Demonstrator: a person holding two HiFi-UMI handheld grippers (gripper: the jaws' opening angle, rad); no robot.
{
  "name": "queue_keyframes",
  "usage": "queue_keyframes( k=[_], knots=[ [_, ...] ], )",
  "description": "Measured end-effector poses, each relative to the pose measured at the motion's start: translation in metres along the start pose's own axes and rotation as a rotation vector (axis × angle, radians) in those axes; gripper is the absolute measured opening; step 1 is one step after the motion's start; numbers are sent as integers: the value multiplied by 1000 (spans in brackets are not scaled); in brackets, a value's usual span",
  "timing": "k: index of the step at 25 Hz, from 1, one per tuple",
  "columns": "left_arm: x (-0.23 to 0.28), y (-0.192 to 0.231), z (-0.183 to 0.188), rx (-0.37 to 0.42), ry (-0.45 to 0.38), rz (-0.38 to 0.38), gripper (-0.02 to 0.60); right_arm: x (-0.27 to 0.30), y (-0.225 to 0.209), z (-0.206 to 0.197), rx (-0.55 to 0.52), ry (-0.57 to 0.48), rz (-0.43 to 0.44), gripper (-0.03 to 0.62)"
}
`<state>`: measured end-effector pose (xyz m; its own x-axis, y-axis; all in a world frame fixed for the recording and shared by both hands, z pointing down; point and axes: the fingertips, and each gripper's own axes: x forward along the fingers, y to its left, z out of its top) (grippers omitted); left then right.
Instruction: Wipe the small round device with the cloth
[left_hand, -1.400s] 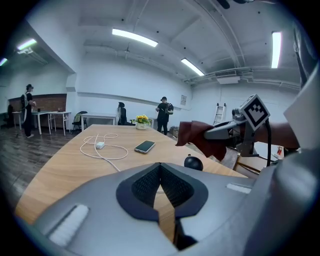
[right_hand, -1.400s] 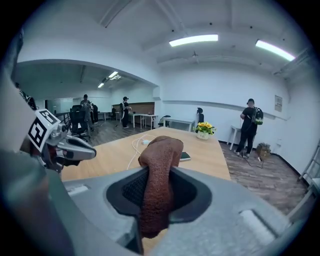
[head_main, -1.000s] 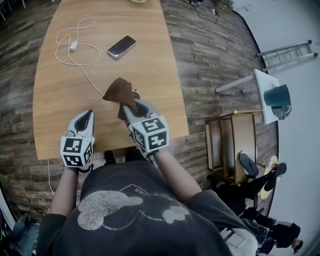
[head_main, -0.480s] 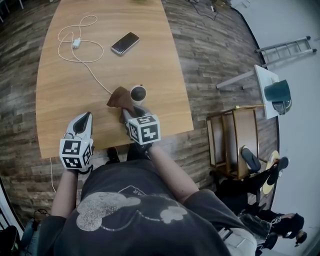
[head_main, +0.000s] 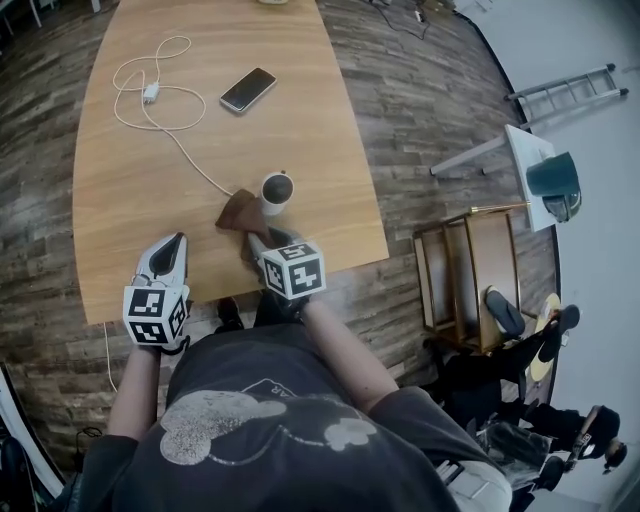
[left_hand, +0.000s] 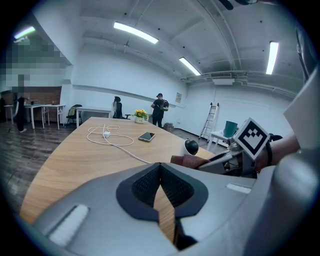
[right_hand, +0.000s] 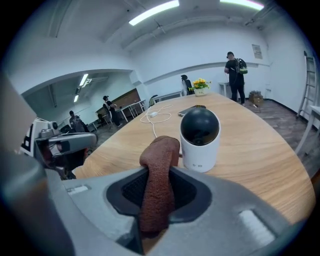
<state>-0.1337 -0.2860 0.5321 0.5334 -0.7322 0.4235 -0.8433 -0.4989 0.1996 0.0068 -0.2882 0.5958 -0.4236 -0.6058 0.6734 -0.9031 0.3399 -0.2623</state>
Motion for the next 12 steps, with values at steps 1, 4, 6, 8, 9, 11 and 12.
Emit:
queue_keyframes(
  k=[1, 4, 6, 8, 9, 11, 12],
  knots=[
    [1, -1, -1, 1, 3, -6, 18, -4, 5, 1, -13, -16, 14, 80],
    [5, -6, 2, 7, 2, -23, 18, -19, 15, 7, -61, -60, 31, 80],
    [5, -11, 6, 15, -14, -30, 18, -31, 20, 13, -94, -98, 42, 80],
    [4, -17, 9, 25, -31, -33, 18, -44, 23, 20, -117, -143, 53, 80],
    [4, -22, 9, 26, -36, -37, 18, -52, 23, 23, -121, -164, 55, 80],
    [4, -33, 7, 26, -41, -49, 18, -67, 20, 25, -117, -195, 56, 80],
    [4, -39, 6, 29, -42, -56, 18, -75, 19, 25, -112, -209, 56, 80]
  ],
)
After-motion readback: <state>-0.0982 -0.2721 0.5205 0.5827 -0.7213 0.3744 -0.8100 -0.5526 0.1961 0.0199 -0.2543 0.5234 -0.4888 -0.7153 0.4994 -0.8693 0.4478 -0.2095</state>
